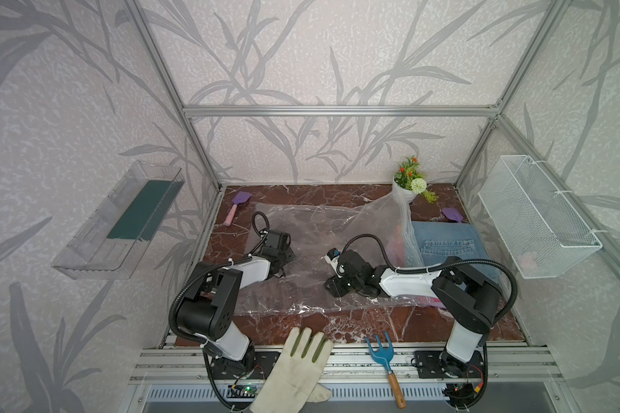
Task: Take the trousers out of the vacuum bag
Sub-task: Adjust the vacuum bag at the center of the board, then reset both arms
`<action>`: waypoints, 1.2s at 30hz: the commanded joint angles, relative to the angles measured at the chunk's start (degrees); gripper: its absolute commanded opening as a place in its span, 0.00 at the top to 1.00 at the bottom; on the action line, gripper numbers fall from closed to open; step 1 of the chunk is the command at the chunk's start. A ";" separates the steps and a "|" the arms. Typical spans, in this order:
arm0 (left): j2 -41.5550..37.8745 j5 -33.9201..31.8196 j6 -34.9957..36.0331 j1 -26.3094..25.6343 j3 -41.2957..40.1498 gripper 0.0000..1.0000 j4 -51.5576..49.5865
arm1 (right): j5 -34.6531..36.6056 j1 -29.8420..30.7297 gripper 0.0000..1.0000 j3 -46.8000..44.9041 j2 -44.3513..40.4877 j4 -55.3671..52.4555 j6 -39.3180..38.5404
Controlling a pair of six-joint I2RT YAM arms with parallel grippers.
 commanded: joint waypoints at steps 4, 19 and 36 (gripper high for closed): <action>1.29 0.15 -0.20 0.72 -1.91 0.47 -6.94 | 0.77 -0.05 0.44 -0.82 -0.60 1.05 -0.02; -26.86 -9.83 9.39 1.00 -0.73 0.39 -11.63 | 10.36 -5.98 0.44 -1.62 -26.47 -2.25 -7.24; -29.55 -24.86 30.71 11.35 -11.53 0.30 10.36 | 29.84 -32.81 0.42 -15.72 -36.09 10.39 -11.84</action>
